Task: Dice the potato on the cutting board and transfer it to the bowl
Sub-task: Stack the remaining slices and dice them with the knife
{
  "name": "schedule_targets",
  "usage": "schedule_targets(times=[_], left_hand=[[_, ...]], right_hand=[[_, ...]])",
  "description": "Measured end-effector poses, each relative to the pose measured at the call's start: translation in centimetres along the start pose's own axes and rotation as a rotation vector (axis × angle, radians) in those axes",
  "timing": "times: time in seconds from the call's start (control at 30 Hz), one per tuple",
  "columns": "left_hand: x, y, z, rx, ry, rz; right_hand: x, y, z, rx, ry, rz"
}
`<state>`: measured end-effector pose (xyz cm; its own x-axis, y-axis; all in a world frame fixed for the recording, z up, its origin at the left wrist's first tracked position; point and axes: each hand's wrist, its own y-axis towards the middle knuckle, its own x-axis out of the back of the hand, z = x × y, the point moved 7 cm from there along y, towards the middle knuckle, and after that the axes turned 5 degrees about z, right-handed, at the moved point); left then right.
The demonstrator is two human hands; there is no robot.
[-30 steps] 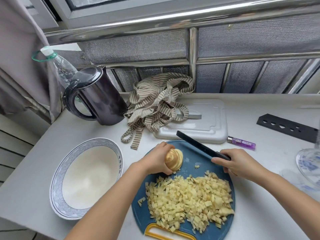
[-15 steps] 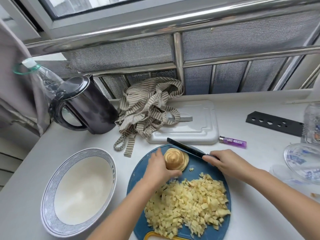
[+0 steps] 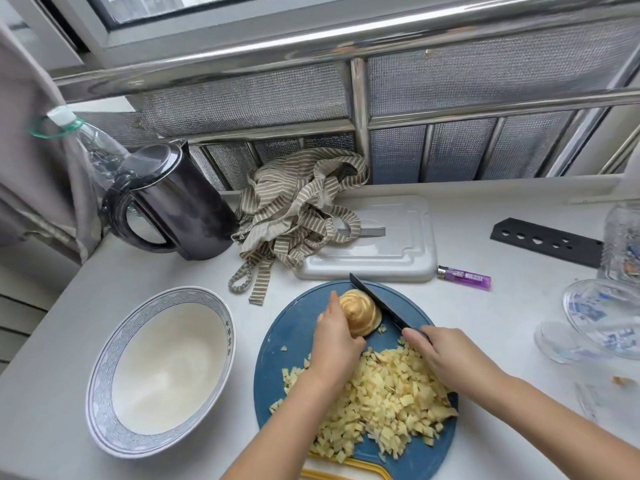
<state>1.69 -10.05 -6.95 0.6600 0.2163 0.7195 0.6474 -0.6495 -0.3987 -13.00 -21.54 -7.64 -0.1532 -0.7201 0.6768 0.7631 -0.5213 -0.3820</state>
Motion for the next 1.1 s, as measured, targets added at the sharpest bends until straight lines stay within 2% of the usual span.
schedule_targets(times=[0.17,0.27,0.37,0.5,0.63,0.9,1.1], left_hand=[[0.0,0.1,-0.7,-0.035,-0.053,0.008],[0.3,0.5,-1.1,-0.070,0.033,-0.009],[0.7,1.1,-1.0,-0.133,0.071,0.010],[0.7,1.1,-0.9,-0.240,0.050,0.063],[0.1,0.3,-0.8,-0.303,0.074,-0.049],[-0.6,0.2,-0.8,-0.281,0.170,-0.234],[-0.6,0.8,-0.5,-0.238,0.194,-0.263]], right_hand=[[0.9,-0.2,0.8,-0.011,-0.043,0.061],[3.0,0.5,1.5,0.002,-0.107,0.108],[4.9,1.9,1.7,0.025,-0.154,0.089],[3.9,2.7,1.7,0.046,-0.150,0.122],[2.6,2.2,1.7,0.038,-0.140,0.131],[3.7,1.5,3.8,0.045,-0.269,0.056],[3.6,1.4,3.7,0.060,-0.314,0.112]])
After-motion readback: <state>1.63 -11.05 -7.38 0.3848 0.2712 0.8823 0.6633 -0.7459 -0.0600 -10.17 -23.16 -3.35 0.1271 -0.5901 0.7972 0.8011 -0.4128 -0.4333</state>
